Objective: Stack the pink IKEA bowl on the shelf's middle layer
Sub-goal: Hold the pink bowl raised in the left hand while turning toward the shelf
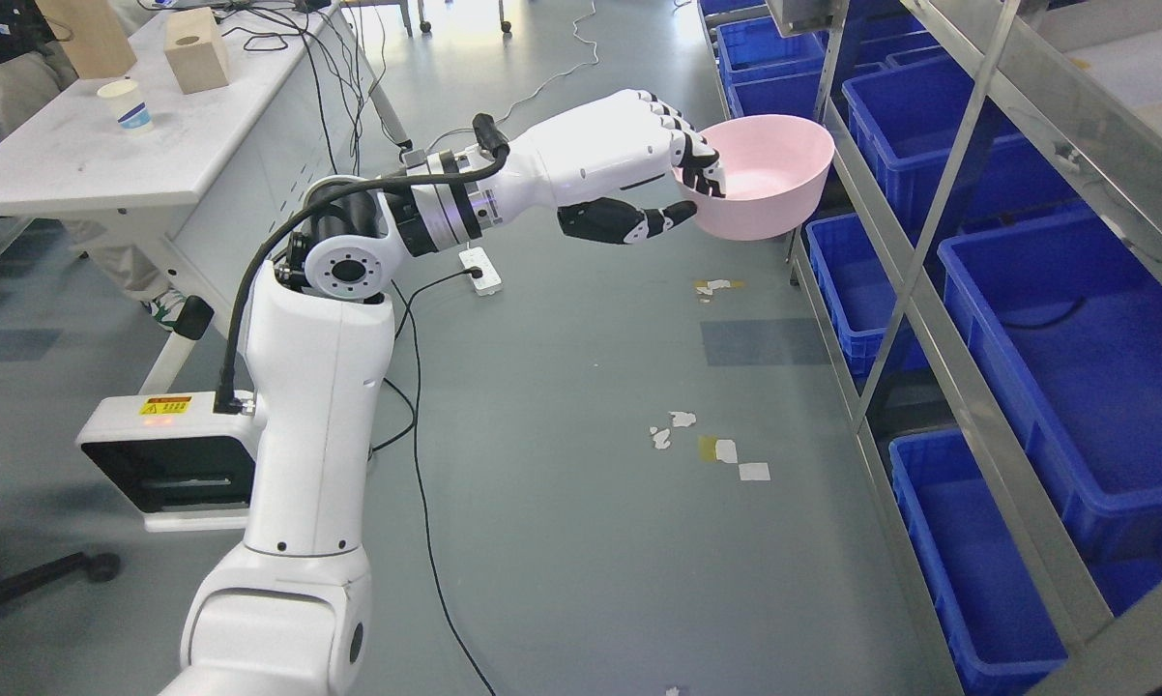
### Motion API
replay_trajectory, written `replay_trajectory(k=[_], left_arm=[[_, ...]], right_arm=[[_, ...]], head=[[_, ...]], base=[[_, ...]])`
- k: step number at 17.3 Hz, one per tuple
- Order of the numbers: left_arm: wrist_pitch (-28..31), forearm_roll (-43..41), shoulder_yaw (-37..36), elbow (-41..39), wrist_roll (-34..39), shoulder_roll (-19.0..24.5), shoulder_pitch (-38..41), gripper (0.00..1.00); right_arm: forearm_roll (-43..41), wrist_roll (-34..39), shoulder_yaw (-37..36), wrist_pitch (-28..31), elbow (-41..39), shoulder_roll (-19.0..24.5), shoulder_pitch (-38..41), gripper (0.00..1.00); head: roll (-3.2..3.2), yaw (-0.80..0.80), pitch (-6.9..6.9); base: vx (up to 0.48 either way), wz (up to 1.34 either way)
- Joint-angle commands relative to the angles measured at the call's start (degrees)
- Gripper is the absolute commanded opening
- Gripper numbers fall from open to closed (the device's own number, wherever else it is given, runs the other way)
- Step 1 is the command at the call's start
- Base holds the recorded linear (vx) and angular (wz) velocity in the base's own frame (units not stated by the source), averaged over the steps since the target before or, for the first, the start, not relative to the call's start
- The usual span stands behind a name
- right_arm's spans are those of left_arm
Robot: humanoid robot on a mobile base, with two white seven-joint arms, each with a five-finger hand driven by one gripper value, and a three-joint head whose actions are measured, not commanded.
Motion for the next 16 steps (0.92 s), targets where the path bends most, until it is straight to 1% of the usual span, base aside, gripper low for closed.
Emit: replay_trajectory(k=[1, 10, 16], left_arm=[[0.01, 0.12, -0.16, -0.44, 0.02, 1.00, 0.59, 0.03], [0.01, 0.03, 0.19, -1.23, 0.02, 1.00, 2.18, 0.02], [0.01, 0.03, -0.16, -1.76, 0.11, 1.00, 2.01, 0.02]], right_arm=[[0.02, 0.04, 0.26, 0.03, -1.00, -1.00, 0.00, 1.00], [-0.07, 0.04, 0.26, 0.03, -1.00, -1.00, 0.00, 1.00], [0.02, 0.04, 0.26, 0.03, -1.00, -1.00, 0.00, 1.00]], head=[[0.00, 0.00, 0.00], [0.00, 0.00, 0.00], [0.00, 0.00, 0.00]], base=[[0.343, -0.04], [0.334, 0.02], [0.288, 0.23]])
